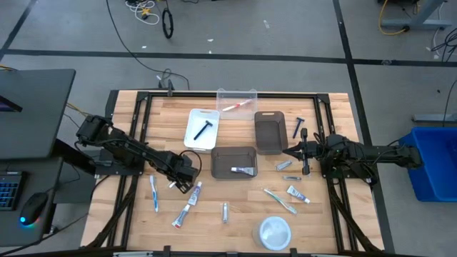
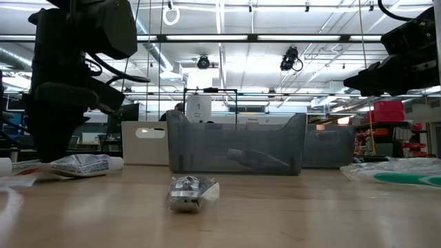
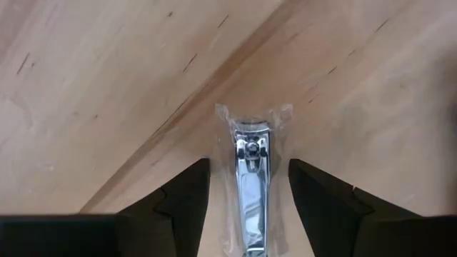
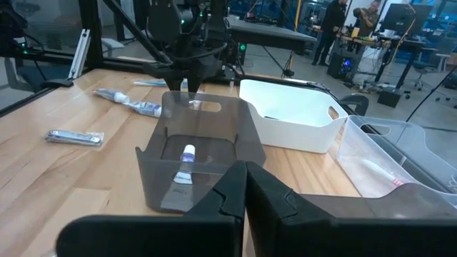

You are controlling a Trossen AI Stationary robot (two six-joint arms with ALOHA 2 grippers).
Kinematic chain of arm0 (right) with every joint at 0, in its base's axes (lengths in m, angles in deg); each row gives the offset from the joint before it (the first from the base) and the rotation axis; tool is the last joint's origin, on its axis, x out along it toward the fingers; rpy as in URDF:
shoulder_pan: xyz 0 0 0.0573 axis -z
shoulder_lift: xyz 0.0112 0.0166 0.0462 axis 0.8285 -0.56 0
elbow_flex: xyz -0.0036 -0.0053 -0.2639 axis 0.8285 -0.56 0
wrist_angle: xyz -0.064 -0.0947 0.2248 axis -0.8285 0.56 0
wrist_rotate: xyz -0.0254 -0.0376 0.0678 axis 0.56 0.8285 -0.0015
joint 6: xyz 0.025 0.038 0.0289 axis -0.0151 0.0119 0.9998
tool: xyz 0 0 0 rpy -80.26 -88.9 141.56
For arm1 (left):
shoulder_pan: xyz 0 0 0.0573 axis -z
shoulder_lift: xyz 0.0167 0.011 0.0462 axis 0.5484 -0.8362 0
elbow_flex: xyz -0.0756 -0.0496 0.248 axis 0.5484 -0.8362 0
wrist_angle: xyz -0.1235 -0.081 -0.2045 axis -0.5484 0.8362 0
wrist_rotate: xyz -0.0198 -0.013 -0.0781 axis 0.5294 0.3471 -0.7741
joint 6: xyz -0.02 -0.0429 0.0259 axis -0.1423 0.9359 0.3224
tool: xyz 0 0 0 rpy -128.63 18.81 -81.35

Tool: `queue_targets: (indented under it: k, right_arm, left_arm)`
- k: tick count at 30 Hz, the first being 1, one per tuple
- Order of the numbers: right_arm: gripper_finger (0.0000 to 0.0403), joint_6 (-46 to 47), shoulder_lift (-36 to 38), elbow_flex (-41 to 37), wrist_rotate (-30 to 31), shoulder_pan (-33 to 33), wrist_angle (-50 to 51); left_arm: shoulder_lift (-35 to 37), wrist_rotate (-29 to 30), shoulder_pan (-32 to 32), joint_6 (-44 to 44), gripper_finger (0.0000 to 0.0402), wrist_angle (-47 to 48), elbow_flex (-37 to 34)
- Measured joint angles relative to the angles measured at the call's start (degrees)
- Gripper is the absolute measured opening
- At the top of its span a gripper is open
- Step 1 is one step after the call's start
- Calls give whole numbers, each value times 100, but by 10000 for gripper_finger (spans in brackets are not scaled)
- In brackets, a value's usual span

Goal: Pick & Place Travel size toiletries
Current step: Put the silver nail cutter into the top black bin

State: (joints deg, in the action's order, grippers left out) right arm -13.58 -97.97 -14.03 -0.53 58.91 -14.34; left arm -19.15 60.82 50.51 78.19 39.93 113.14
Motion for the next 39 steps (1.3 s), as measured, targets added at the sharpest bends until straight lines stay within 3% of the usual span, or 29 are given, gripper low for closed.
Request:
queue_targets:
  k: [4, 16, 27, 39]
  right_arm:
    - [13, 0, 0, -1, 0, 0, 0]
    - [14, 0, 1, -2, 0, 0, 0]
    - [14, 0, 2, -1, 0, 0, 0]
    - [14, 0, 0, -2, -1, 0, -1]
  left_arm:
    - [3, -10, 0, -4, 199, -41, -20]
    - [2, -2, 0, -61, 125, -110, -24]
    - [0, -40, 0, -125, 83, -117, -26]
    - [15, -200, 2, -579, 75, -16, 171]
